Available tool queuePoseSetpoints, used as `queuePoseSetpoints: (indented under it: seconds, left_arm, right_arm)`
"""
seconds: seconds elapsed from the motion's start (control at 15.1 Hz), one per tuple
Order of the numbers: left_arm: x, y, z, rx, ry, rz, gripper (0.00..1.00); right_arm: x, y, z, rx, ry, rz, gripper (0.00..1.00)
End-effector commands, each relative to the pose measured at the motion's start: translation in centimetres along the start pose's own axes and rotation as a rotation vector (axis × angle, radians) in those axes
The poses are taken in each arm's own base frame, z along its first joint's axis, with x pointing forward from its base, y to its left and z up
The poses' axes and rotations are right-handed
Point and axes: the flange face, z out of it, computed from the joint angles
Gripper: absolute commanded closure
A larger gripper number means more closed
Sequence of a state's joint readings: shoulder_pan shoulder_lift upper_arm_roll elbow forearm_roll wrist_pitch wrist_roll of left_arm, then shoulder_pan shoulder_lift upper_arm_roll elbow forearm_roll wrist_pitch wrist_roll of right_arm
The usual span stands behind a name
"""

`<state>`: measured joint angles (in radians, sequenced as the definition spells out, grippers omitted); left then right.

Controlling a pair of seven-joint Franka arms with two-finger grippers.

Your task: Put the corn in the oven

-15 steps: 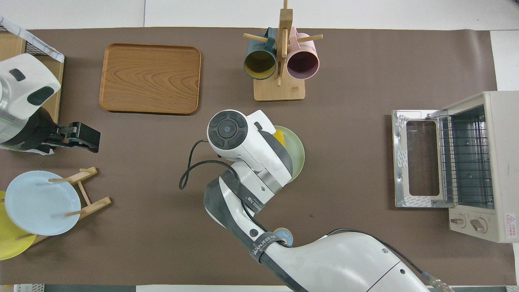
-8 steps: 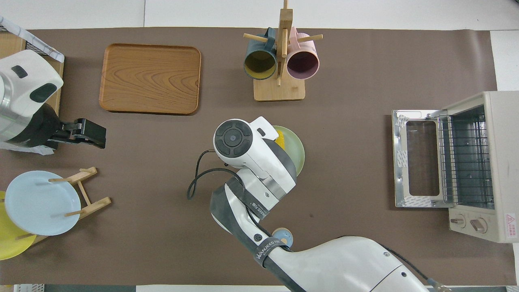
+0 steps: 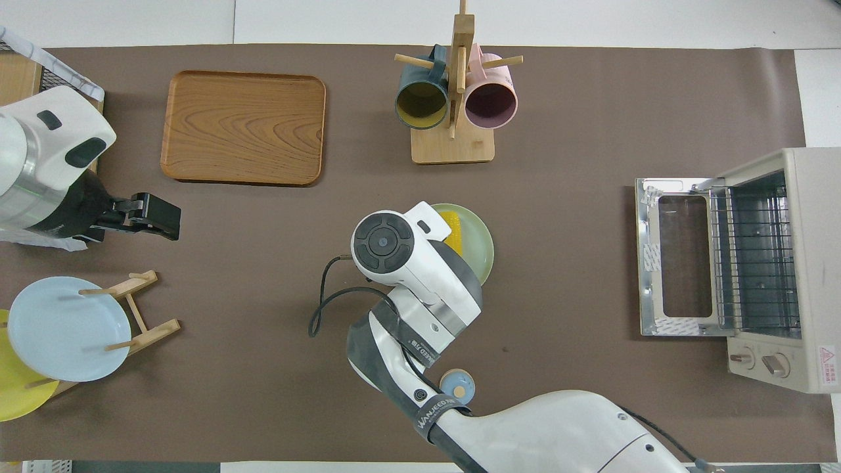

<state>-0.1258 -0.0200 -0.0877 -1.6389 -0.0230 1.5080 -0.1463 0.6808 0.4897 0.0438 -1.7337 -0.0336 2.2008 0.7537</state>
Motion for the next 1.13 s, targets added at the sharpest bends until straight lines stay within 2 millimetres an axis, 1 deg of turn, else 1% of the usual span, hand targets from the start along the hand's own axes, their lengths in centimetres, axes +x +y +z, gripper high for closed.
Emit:
queuePoseSetpoints:
  seconds: [0.0, 0.07, 0.13, 0.2, 0.26, 0.4, 0.46, 0.53, 0.6, 0.66, 0.73, 0.79, 0.86, 0.93, 1.06]
  left_arm:
    - [0.0, -0.1, -0.1, -0.012, 0.005, -0.001, 0.00]
    - [0.2, -0.2, 0.2, -0.012, -0.002, -0.002, 0.00]
    - [0.7, -0.1, 1.2, -0.010, -0.027, -0.001, 0.00]
    - [0.8, -0.2, 1.2, -0.010, -0.029, -0.002, 0.00]
    - [0.8, -0.2, 1.2, -0.010, -0.029, -0.002, 0.00]
    - [0.7, -0.4, 1.2, -0.009, -0.033, -0.007, 0.00]
    - [0.7, -0.5, 1.1, -0.009, -0.036, -0.010, 0.00]
    - [0.6, -0.6, 1.0, -0.010, -0.035, -0.011, 0.00]
    - [0.7, -0.9, 0.9, -0.010, -0.033, -0.016, 0.00]
    - [0.7, -1.0, 0.9, -0.011, -0.033, -0.017, 0.00]
    - [0.6, -0.7, 0.9, -0.010, -0.035, -0.014, 0.00]
    - [0.6, -0.7, 0.9, -0.010, -0.035, -0.014, 0.00]
    - [0.6, -0.6, 0.9, -0.010, -0.035, -0.014, 0.00]
    - [0.6, -0.7, 0.8, -0.010, -0.032, -0.016, 0.00]
    - [0.5, -0.7, 0.7, -0.012, -0.027, -0.019, 0.00]
  right_arm:
    - [-0.1, 1.3, -0.6, -0.008, 0.004, -0.087, 1.00]
    - [0.1, 1.5, -0.6, -0.013, -0.002, -0.107, 1.00]
    - [0.2, 1.7, -0.7, -0.019, -0.003, -0.126, 1.00]
    - [0.5, 2.1, -0.9, -0.034, -0.015, -0.143, 1.00]
    - [1.1, 2.5, -1.9, -0.066, -0.036, -0.166, 1.00]
    - [2.4, 3.7, -5.3, -0.206, -0.056, -0.233, 1.00]
    - [3.2, 4.8, -6.5, -0.241, -0.075, -0.238, 1.00]
    - [4.0, 6.6, -7.6, -0.250, -0.095, -0.229, 1.00]
    - [4.2, 8.2, -9.3, -0.258, -0.101, -0.219, 1.00]
    - [4.2, 9.5, -10.5, -0.275, -0.114, -0.203, 1.00]
    - [4.5, 11.5, -12.1, -0.288, -0.124, -0.170, 1.00]
    - [4.9, 14.0, -13.2, -0.307, -0.134, -0.135, 1.00]
    - [5.1, 16.5, -13.7, -0.326, -0.144, -0.110, 1.00]
    - [5.2, 19.7, -13.9, -0.340, -0.159, -0.094, 1.00]
    - [4.9, 25.1, -13.8, -0.338, -0.202, -0.104, 1.00]
